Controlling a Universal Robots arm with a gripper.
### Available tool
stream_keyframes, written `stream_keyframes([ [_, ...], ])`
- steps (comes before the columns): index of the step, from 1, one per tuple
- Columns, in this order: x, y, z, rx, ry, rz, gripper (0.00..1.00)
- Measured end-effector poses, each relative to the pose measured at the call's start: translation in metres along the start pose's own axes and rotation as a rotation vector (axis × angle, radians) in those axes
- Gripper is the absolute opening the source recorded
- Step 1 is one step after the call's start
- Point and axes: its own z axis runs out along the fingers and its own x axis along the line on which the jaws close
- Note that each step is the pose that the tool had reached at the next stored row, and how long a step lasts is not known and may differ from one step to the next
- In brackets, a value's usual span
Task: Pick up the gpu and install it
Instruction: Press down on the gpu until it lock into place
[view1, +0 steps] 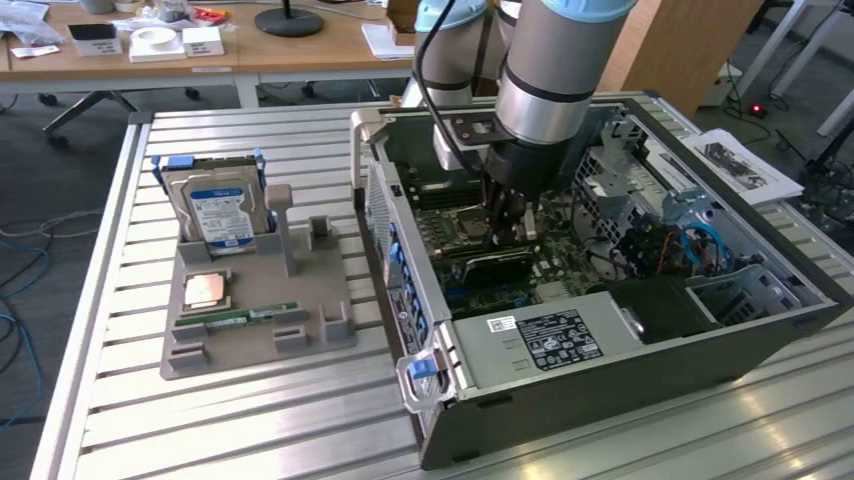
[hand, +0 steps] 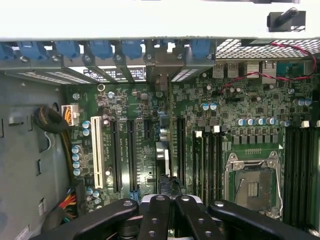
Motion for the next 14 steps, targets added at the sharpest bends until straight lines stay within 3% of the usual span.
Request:
stream_keyframes([
  [7,-0.0067,0.0017,0.0055,0.0,0.0003,0.001,0.11],
  [14,-0.0064,0.0019,0.0098,0.0005,0.0062,0.002,0.11],
])
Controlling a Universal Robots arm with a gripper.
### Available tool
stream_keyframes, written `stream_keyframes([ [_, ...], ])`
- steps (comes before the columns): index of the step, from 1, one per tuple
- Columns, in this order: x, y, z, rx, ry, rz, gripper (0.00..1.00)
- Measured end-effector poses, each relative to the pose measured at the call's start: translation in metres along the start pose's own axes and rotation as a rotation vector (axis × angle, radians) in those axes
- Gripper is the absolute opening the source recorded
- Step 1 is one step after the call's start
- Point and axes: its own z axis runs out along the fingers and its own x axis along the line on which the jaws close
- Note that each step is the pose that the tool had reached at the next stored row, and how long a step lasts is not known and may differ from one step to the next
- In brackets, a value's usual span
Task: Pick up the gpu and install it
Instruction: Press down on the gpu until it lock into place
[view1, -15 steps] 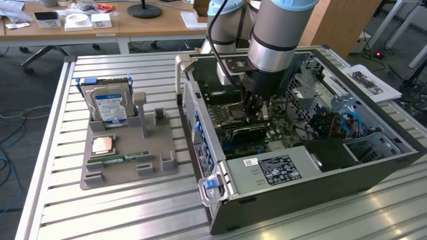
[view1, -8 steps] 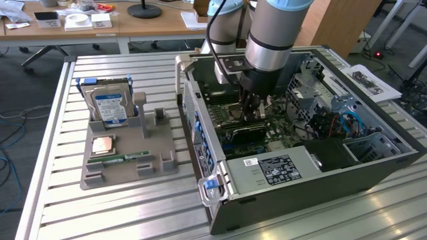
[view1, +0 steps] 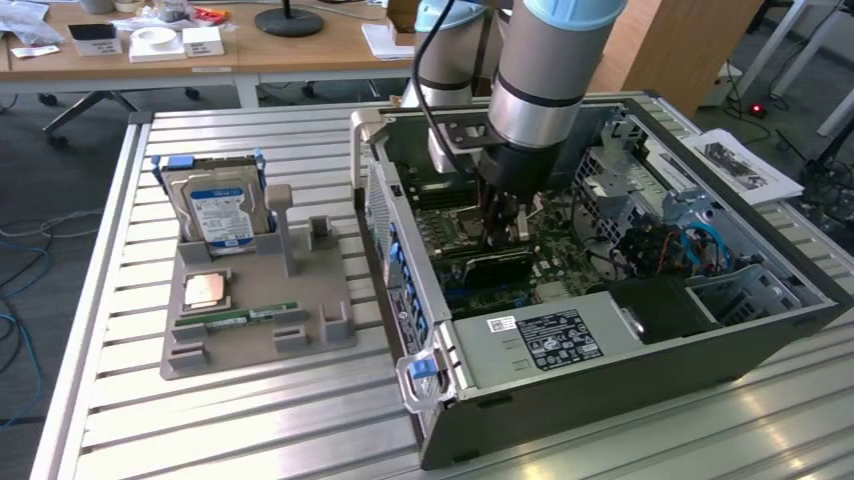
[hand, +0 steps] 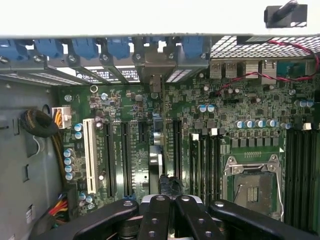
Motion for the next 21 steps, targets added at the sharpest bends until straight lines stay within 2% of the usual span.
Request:
stream_keyframes([
  [8,0.0003,0.0001,0.0067,0.0,0.0004,0.0,0.11],
  [21,-0.0008,0.0006,0.0091,-0.0003,0.0016,0.0,0.11],
])
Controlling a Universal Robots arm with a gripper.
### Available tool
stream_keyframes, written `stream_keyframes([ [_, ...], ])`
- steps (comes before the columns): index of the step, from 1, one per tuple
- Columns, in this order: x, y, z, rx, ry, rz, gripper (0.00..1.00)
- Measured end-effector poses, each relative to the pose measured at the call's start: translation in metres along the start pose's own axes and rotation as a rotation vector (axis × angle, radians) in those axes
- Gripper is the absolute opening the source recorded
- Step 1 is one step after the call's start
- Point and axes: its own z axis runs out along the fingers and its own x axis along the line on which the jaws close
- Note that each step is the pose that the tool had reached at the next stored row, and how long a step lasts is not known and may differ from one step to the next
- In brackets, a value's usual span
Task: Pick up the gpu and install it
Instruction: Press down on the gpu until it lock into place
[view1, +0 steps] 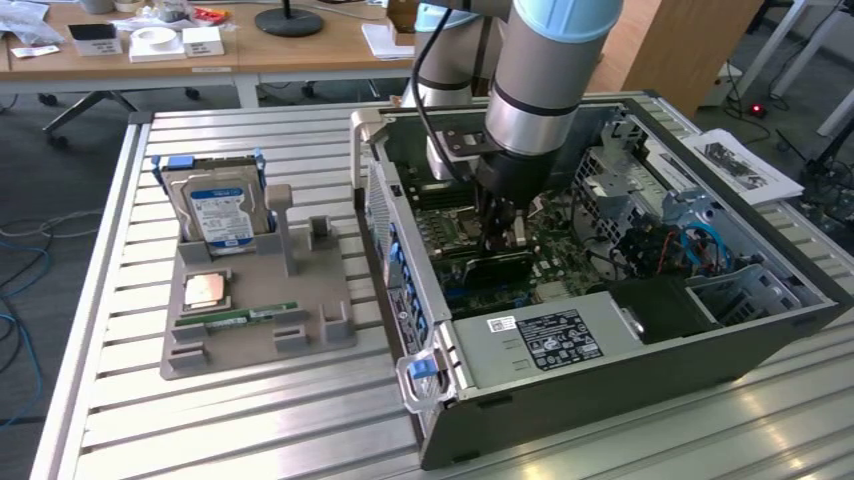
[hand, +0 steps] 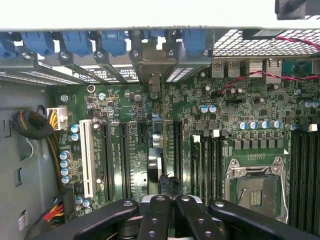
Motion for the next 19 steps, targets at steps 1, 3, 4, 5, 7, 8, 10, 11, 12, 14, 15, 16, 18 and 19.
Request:
stream_keyframes([
  [1,0.0,0.0,0.0001,0.0001,-0.0001,0.0,0.11],
  [3,0.0,0.0,0.0004,0.0003,-0.0005,0.0,0.11],
  [4,0.0,0.0,0.0006,0.0004,-0.0005,0.0,0.11],
  [5,0.0,0.0,0.0008,0.0004,-0.0005,0.0,0.11],
  [7,0.0,0.0001,0.0008,0.0002,-0.0004,0.0,0.11],
  [8,0.0,0.0001,0.0008,0.0003,-0.0005,0.0,0.11],
  [10,0.0,0.0002,0.001,0.0003,-0.0005,0.0,0.11],
  [11,0.0,0.0003,0.0013,0.0004,-0.0005,0.0,0.11],
  [12,0.0,0.0005,0.0013,0.0002,-0.0005,0.0,0.11],
  [14,0.0,0.0005,0.0013,0.0002,-0.0005,0.0,0.11],
  [15,0.0,0.0005,0.0013,0.0002,-0.0005,0.0,0.11],
  [16,0.0,0.0005,0.0013,0.0003,-0.0005,0.0,0.11],
  [18,0.0,0.001,0.0013,0.0004,-0.0005,0.0,0.11],
  [19,0.0,0.0013,0.0013,0.0003,-0.0006,0.0,0.11],
])
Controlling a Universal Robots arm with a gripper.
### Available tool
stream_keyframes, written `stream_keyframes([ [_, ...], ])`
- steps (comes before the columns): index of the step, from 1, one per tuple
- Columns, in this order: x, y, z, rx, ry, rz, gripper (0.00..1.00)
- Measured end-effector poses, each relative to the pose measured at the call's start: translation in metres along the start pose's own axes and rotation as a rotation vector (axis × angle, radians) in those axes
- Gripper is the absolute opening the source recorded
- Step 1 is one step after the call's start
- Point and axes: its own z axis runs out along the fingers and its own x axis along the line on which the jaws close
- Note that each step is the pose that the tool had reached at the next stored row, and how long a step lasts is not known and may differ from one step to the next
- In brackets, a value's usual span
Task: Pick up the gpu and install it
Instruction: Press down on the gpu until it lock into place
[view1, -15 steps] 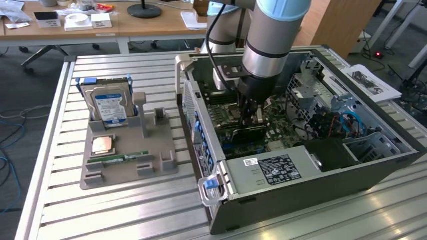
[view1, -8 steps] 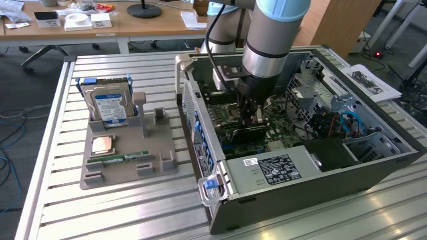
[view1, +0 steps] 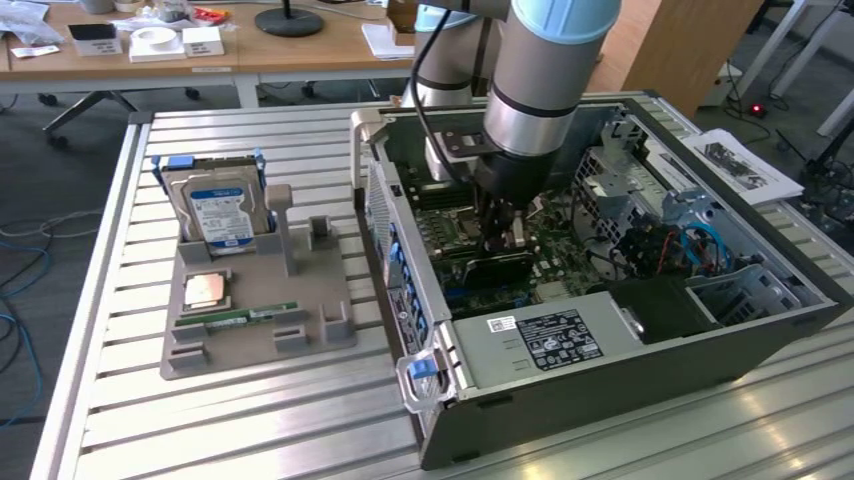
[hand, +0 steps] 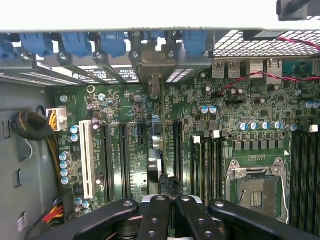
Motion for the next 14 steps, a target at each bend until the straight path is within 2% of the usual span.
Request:
stream_keyframes([
  [14,0.0001,0.0009,0.0003,0.0,0.0001,0.0,0.11],
])
